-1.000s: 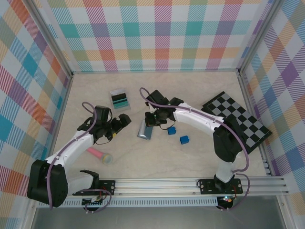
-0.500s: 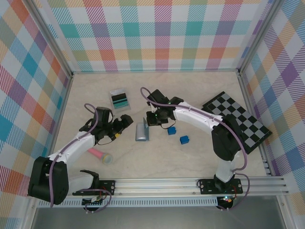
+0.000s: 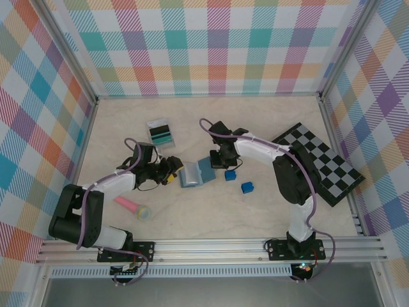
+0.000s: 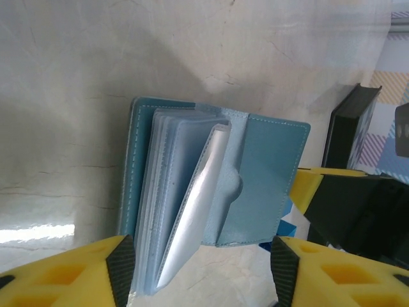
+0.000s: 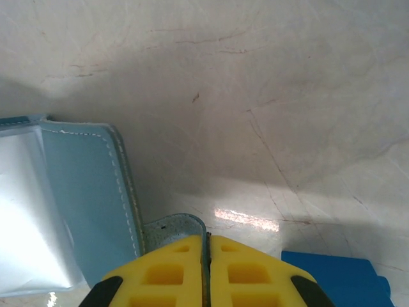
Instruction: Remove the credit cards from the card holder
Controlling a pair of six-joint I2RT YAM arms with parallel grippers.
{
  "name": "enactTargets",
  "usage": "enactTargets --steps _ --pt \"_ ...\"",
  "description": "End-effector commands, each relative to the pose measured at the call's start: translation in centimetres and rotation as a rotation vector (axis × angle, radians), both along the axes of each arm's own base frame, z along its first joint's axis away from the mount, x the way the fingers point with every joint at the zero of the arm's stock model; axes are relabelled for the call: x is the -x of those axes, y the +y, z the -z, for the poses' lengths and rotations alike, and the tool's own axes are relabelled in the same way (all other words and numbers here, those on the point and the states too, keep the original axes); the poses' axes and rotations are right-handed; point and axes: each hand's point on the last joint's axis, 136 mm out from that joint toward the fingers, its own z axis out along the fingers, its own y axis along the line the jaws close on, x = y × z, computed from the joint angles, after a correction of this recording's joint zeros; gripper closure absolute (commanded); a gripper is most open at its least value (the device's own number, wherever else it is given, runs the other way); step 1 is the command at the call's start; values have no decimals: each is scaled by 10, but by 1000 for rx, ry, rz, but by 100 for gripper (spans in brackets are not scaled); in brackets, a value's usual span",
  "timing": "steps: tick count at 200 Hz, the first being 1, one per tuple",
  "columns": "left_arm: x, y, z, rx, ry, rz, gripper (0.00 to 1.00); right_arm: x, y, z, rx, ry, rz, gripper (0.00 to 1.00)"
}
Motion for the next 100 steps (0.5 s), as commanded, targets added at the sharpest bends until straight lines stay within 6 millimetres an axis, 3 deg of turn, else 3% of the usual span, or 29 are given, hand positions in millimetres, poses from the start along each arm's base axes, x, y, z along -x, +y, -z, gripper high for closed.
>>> enactTargets --steps 1,25,100 --pt "-2 -14 -5 54 -6 30 45 6 4 8 -9 44 -9 92" --pt "-3 -15 -5 33 -10 31 50 5 8 9 -19 50 -15 92" --pt "-9 -18 2 -9 -5 85 49 7 14 11 -47 65 -31 92"
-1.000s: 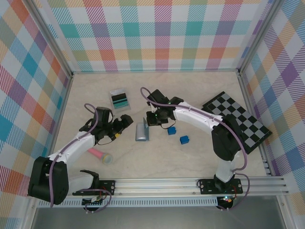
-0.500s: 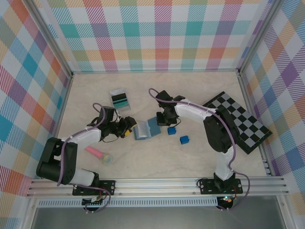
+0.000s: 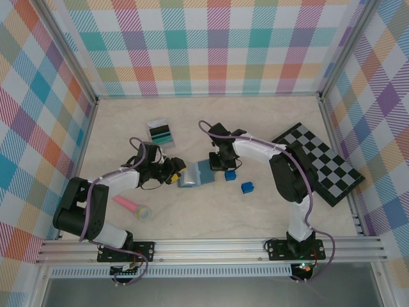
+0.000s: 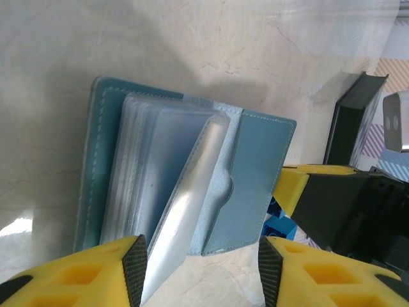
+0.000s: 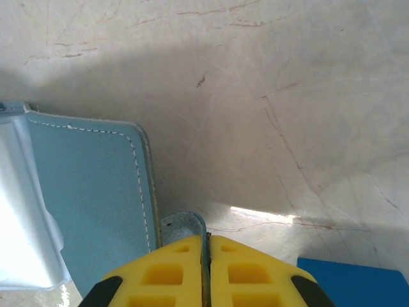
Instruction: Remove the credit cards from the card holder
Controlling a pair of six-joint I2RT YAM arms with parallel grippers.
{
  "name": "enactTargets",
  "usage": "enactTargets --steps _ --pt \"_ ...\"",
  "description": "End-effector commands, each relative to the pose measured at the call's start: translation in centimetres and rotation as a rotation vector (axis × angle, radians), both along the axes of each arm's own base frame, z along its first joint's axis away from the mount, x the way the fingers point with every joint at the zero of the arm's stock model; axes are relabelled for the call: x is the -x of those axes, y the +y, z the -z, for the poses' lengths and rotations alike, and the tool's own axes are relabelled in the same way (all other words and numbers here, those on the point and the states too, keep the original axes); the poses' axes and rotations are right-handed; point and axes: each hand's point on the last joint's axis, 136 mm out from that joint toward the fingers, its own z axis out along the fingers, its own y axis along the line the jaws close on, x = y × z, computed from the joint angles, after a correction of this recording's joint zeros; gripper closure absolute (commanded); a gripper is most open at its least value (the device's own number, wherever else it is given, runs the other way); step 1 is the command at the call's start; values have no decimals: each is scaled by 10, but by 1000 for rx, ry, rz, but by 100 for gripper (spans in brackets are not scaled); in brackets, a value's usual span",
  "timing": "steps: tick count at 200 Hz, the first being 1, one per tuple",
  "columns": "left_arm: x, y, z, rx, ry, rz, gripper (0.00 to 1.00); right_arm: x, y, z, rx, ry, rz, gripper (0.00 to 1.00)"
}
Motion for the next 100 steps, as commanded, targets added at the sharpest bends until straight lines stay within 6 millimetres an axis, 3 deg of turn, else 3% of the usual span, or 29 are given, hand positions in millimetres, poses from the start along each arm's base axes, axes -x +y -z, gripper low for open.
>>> enactTargets --steps 1,100 --pt "-5 -6 -4 -13 -20 50 49 0 9 0 -29 15 -17 92" --pt "-9 2 14 -138 -5 112 50 1 17 4 -57 37 -34 92"
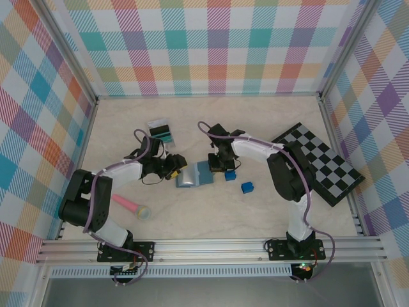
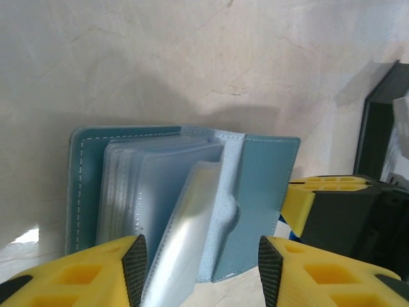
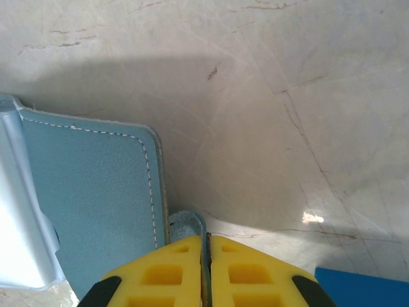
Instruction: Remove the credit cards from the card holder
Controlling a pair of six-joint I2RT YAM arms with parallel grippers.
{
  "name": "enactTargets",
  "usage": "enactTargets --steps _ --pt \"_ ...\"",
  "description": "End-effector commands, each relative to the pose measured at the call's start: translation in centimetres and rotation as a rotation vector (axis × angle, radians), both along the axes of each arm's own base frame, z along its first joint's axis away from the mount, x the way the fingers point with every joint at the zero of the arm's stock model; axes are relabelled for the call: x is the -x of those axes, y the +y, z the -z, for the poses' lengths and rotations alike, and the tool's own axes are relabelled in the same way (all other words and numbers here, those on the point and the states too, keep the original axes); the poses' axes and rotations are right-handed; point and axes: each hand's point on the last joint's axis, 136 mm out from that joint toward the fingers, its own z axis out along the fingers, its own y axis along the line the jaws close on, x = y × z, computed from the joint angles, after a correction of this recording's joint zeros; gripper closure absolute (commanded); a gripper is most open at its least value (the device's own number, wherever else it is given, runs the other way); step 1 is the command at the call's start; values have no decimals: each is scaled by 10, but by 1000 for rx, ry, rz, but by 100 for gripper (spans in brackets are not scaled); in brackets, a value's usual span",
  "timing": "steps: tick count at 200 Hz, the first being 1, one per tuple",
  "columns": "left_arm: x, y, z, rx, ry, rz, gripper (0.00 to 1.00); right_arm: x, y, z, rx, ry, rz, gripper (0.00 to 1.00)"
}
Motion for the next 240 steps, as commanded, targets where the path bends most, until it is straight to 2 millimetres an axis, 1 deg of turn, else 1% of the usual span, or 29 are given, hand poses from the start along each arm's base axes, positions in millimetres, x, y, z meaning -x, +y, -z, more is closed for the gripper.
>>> enactTargets --steps 1,5,11,30,52,68,90,107,124,136,150,167,185,207,222,240 --pt "4 -1 6 -31 17 41 50 -2 11 -3 -39 3 -23 92" --pt "4 -1 7 -29 19 43 51 -2 12 -3 -42 4 -23 92" --pt "4 -3 8 -21 22 48 55 -2 13 -3 -47 8 -25 92" --pt "6 -8 7 9 28 68 60 -1 17 -2 -67 17 -27 92" --pt "7 -12 3 36 25 86 62 0 22 -3 -95 27 -35 92" --pt "9 -16 -2 64 15 101 65 2 31 -7 -139 34 -55 92" --pt "13 -21 -10 109 8 123 67 10 51 -15 -240 53 -117 91" --pt "18 -22 -13 125 14 126 67 17 63 -21 -282 57 -169 91" --pt "24 -20 -15 127 16 123 67 24 72 -24 -304 62 -203 91" --pt "29 -18 -14 119 20 118 67 28 74 -24 -307 65 -212 90" --pt "33 -17 -12 121 22 109 66 28 73 -23 -301 64 -208 89" --pt "37 -18 -8 131 38 99 64 27 68 -24 -277 53 -199 86" --pt "39 -22 -4 132 49 95 62 25 62 -31 -259 20 -184 78" --pt "38 -25 0 106 49 85 60 21 50 -41 -228 -35 -135 69" --pt "35 -27 4 91 45 68 57 21 42 -47 -224 -74 -97 66" --pt "32 -29 8 66 22 41 54 24 37 -56 -250 -104 -76 63"
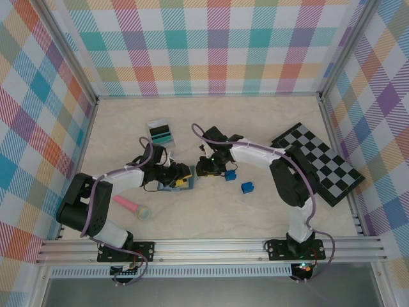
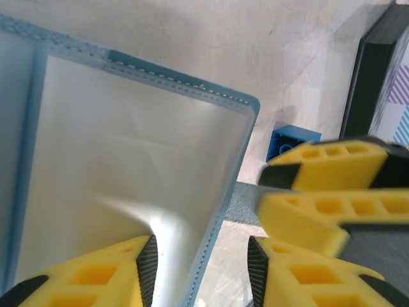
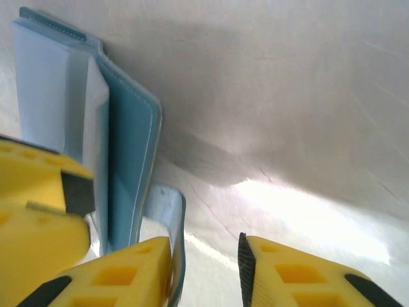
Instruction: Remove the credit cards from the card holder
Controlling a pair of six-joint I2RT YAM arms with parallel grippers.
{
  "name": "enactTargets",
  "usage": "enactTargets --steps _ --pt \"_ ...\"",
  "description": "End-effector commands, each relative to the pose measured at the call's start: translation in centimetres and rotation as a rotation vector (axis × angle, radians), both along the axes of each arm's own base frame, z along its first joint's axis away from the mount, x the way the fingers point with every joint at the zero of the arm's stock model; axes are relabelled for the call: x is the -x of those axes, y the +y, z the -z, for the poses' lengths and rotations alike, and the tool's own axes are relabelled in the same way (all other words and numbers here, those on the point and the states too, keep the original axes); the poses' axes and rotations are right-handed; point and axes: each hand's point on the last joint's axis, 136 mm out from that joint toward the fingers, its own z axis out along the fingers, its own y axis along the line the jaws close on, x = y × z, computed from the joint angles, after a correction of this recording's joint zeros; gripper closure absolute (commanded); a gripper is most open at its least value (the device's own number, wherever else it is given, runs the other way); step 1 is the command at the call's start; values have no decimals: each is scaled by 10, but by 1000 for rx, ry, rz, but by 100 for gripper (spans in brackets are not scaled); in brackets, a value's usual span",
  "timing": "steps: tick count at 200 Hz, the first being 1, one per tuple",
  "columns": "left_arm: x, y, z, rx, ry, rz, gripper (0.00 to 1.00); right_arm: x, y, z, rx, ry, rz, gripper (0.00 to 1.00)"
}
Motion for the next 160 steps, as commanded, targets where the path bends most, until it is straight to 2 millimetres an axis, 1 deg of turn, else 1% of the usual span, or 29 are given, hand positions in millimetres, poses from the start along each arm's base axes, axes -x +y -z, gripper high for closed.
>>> enactTargets --steps 1,14,31,38,50,69,105,138,149,160 --pt "-5 -4 7 -30 -24 -40 54 -6 -6 -26 -45 -82 60 62" --pt "-6 -3 14 -59 -20 -62 55 -2 -8 -30 -69 -90 71 61" --pt "-6 -2 22 -82 9 -93 58 5 -8 -33 -93 -57 92 61" --pt "-5 -1 24 -94 13 -103 60 8 -4 -34 -114 -39 95 62" --pt "-2 4 29 -126 28 -118 63 15 8 -33 -149 -18 70 66" --pt "4 13 35 -174 38 -131 67 17 20 -25 -106 -15 62 71" --pt "12 23 45 -222 55 -137 77 12 32 -9 -102 48 124 84" --pt "16 24 57 -237 83 -129 90 8 39 -1 -96 84 150 90" --pt "18 25 60 -245 92 -123 93 3 37 -1 -80 70 175 90" --pt "20 27 64 -255 106 -130 93 -3 31 -6 -47 38 204 89"
